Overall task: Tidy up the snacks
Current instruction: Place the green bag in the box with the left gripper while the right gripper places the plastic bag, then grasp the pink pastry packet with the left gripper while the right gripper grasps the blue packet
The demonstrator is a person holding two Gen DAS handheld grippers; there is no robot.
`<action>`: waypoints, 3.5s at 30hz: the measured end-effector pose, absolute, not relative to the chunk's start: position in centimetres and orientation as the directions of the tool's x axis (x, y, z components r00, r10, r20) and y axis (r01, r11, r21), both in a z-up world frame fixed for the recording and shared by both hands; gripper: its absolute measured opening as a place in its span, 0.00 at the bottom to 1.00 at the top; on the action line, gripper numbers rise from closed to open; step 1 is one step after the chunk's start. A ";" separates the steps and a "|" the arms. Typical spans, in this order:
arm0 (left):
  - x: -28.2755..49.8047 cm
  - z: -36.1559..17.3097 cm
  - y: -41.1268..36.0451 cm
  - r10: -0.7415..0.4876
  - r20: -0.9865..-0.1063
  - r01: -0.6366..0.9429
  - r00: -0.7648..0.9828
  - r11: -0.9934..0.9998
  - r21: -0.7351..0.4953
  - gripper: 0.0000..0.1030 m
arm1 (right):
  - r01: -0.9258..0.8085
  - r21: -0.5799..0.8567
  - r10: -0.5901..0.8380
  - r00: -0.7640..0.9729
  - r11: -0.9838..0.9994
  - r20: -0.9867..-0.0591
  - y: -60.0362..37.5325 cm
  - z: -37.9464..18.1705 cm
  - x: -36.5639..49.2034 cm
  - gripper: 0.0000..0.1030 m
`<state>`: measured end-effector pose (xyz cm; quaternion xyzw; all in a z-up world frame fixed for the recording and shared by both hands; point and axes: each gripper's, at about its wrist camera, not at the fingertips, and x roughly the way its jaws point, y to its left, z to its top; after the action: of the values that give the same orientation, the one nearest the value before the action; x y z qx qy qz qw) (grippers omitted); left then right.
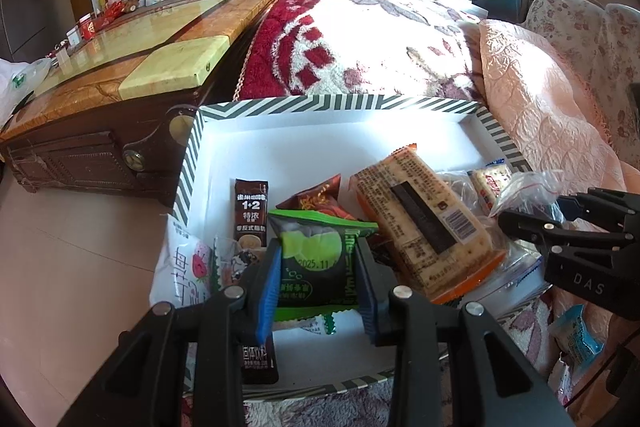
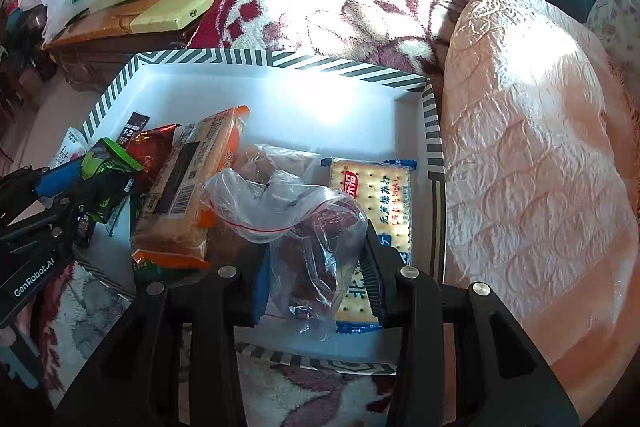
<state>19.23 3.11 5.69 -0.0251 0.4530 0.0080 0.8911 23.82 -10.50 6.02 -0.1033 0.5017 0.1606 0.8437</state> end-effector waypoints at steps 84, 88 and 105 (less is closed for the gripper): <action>9.1 2.6 -14.8 -0.298 -0.881 0.361 0.368 0.919 -0.160 0.51 | -0.134 0.133 0.181 0.471 0.982 -0.863 -24.7 9.9 7.0 0.60; 8.8 4.0 -11.8 -0.277 -0.861 0.304 0.426 0.940 -0.153 0.51 | -0.172 0.087 0.153 0.425 0.981 -0.892 -22.8 8.7 8.0 0.60; 7.2 5.5 -5.0 -0.217 -0.844 0.169 0.490 0.974 -0.152 0.51 | -0.318 0.082 0.175 0.274 0.944 -0.946 -18.5 3.0 10.1 0.22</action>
<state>7.21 -4.96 5.48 -0.0244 0.4926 -0.1119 0.8627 10.14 -18.51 2.97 -0.0616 0.5823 0.1548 0.7957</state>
